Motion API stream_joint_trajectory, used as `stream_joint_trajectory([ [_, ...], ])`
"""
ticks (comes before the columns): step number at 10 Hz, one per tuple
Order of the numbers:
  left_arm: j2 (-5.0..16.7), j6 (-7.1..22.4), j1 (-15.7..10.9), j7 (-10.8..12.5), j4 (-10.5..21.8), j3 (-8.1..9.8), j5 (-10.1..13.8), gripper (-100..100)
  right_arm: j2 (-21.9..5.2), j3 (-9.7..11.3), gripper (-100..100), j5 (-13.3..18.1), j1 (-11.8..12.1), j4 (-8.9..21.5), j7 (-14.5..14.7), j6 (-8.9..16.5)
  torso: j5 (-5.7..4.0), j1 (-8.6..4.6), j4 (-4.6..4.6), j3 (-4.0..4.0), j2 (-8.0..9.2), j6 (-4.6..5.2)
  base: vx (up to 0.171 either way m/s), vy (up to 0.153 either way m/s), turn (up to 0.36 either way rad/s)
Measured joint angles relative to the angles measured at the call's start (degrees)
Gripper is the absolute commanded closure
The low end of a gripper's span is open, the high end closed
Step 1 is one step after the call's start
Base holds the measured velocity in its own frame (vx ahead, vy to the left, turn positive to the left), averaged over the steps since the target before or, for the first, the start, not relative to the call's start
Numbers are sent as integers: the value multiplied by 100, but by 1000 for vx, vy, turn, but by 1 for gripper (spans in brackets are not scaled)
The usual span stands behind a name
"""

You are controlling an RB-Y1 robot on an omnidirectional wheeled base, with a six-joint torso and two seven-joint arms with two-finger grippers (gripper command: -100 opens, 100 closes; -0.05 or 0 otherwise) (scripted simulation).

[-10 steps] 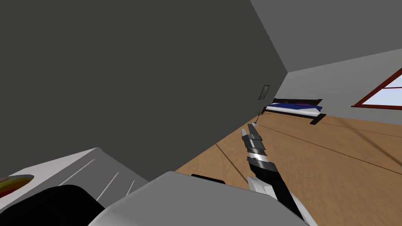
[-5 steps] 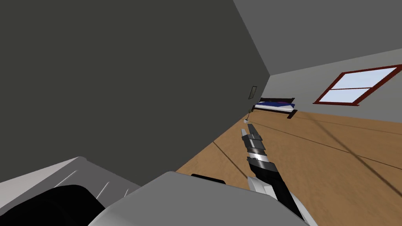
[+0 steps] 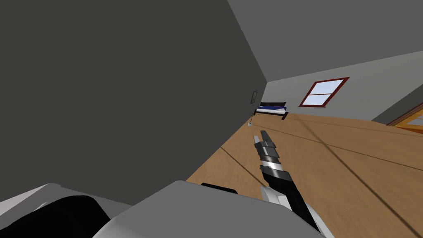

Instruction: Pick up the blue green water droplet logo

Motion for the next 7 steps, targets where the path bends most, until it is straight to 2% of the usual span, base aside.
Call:
stream_joint_trajectory([
  [1,-10,-6,8,27,21,5,2,100,0,-1,0,0,1,0,0,0,-1,14,-2,3,6,-4,0,0,0],
  [5,-12,-7,7,24,20,5,1,100,0,-1,0,0,1,0,0,0,1,22,-2,3,6,-2,0,0,0],
  [6,-13,-7,7,25,20,6,1,0,0,-1,0,0,1,0,0,0,1,23,-2,2,5,-2,0,0,0],
  [7,-13,-8,7,25,21,6,1,100,0,-1,0,0,1,0,0,0,1,23,-2,2,5,-1,52,-11,287],
])
